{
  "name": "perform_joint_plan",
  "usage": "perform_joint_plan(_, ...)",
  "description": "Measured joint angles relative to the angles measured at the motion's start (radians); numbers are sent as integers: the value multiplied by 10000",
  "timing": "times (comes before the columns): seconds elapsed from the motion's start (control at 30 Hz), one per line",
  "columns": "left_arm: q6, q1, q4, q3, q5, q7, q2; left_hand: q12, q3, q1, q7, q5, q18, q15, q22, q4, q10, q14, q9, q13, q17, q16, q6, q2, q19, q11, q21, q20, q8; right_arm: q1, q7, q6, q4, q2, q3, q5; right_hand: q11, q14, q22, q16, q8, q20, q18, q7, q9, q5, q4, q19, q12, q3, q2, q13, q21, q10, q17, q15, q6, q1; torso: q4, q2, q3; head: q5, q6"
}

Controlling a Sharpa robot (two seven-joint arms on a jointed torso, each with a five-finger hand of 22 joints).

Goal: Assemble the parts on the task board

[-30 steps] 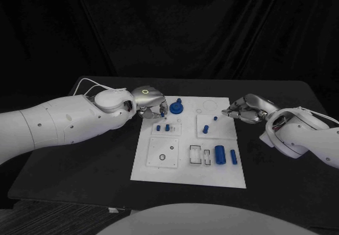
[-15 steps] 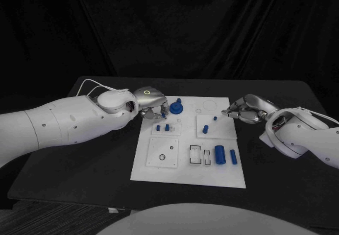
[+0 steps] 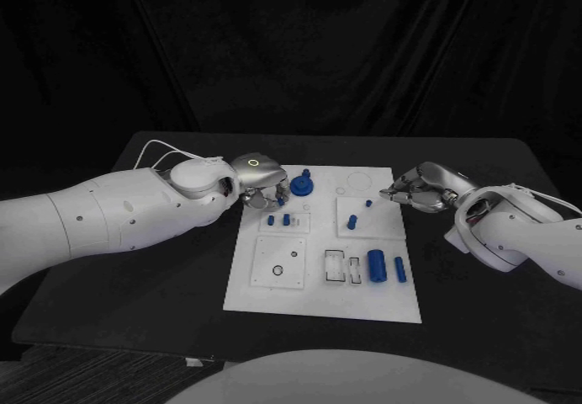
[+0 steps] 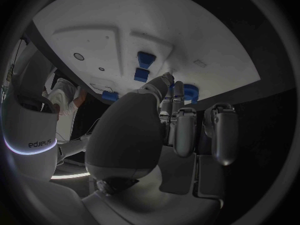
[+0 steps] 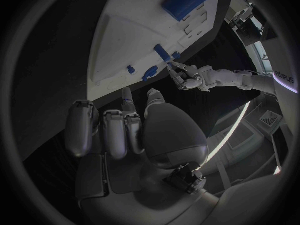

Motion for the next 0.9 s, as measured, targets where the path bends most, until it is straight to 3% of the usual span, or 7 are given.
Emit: perform_joint_plan(0.9, 24, -109, -172, 8, 19, -108, 226, -2, 1, 0, 32, 8, 0, 0, 0, -1, 66, 0, -103, -1, -8, -1, 28, 0, 0, -4, -2, 1, -79, -43, 3, 12, -16, 9, 0, 0, 0, 0, 0, 0, 0, 0, 0, 0, -3, 0, 0, 0, 0, 0, 0, 0, 0, 0, 0, 0, 0, 1, -2, 0, 2, 2, 0)
